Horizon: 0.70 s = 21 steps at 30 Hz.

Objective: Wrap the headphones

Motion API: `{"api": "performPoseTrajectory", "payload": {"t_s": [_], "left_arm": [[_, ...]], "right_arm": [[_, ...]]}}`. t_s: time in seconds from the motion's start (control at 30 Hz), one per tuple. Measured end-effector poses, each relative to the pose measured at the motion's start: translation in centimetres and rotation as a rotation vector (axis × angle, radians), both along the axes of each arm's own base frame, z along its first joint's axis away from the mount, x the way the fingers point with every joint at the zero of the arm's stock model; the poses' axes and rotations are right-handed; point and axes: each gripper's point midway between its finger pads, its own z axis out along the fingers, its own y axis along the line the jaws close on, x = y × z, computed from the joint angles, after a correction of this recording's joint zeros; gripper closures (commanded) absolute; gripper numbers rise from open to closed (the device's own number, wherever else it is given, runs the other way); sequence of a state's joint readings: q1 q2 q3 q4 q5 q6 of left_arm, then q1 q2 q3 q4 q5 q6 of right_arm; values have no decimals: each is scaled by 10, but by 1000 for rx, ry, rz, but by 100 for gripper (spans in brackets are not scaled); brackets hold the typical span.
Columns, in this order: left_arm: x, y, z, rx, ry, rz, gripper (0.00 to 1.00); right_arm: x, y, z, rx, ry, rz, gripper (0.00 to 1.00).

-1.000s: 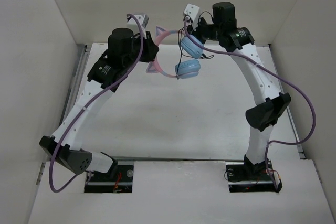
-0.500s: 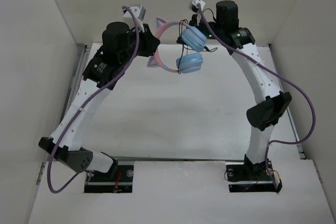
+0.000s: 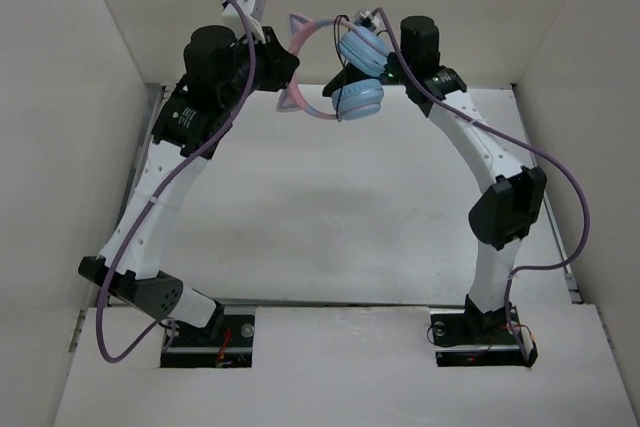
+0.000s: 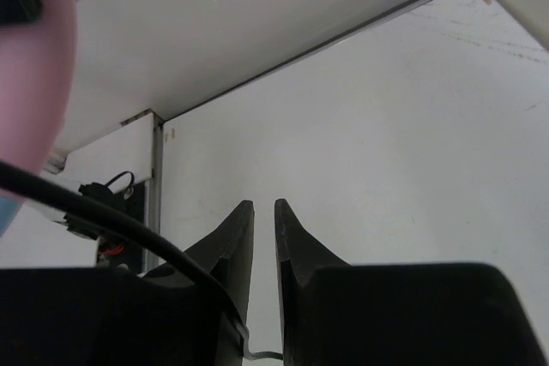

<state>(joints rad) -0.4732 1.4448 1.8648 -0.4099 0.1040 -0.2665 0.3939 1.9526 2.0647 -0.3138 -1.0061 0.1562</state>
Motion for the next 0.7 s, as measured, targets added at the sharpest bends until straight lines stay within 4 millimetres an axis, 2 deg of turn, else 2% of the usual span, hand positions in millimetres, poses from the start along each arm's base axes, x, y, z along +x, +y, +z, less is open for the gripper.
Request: {"api": "performPoseTrajectory", "payload": {"t_s": [0.17, 0.47, 0.7], "left_arm": [[5, 11, 14, -16, -27, 27, 100], [13, 29, 34, -37, -67, 73, 100], [21, 41, 42, -49, -80, 105, 100]], "right_arm": [[-6, 7, -16, 14, 91, 27, 78], [-12, 14, -10, 50, 99, 59, 78], [-16, 19, -24, 44, 137, 72, 78]]}}
